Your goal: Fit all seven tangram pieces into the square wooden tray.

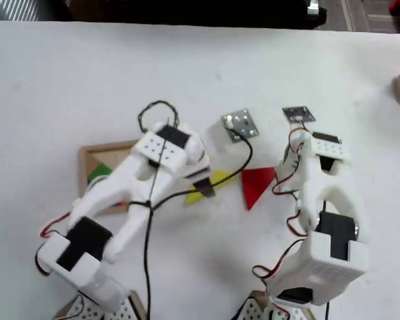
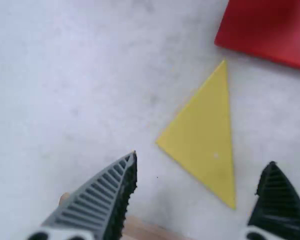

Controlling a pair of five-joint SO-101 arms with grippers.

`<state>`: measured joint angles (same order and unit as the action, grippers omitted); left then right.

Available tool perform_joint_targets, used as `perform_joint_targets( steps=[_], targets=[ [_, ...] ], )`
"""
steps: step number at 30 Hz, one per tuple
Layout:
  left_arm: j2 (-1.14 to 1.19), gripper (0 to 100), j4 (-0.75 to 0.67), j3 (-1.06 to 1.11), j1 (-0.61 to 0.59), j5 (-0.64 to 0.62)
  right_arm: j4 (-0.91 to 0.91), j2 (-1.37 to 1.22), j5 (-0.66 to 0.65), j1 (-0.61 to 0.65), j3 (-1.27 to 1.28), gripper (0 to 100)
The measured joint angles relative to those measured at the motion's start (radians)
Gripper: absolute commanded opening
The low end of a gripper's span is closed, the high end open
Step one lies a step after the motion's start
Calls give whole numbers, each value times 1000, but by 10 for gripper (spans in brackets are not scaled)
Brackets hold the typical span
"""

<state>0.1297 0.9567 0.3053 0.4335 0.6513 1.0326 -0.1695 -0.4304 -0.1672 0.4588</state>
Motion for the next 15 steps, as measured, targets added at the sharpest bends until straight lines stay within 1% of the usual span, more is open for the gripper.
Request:
perform_joint_targets(
  steps=[4, 7, 12, 15],
  targets=[
    [0, 392, -75, 38, -2, 0, 0, 0, 0, 0, 0, 18],
    [44, 391, -123, 58, -2, 0, 0, 0, 0, 0, 0, 18],
    [178, 389, -132, 15, -29, 0, 0, 0, 3, -9, 0, 18],
    [209, 389, -114, -41, -48, 0, 0, 0, 3, -9, 0, 18]
  ],
)
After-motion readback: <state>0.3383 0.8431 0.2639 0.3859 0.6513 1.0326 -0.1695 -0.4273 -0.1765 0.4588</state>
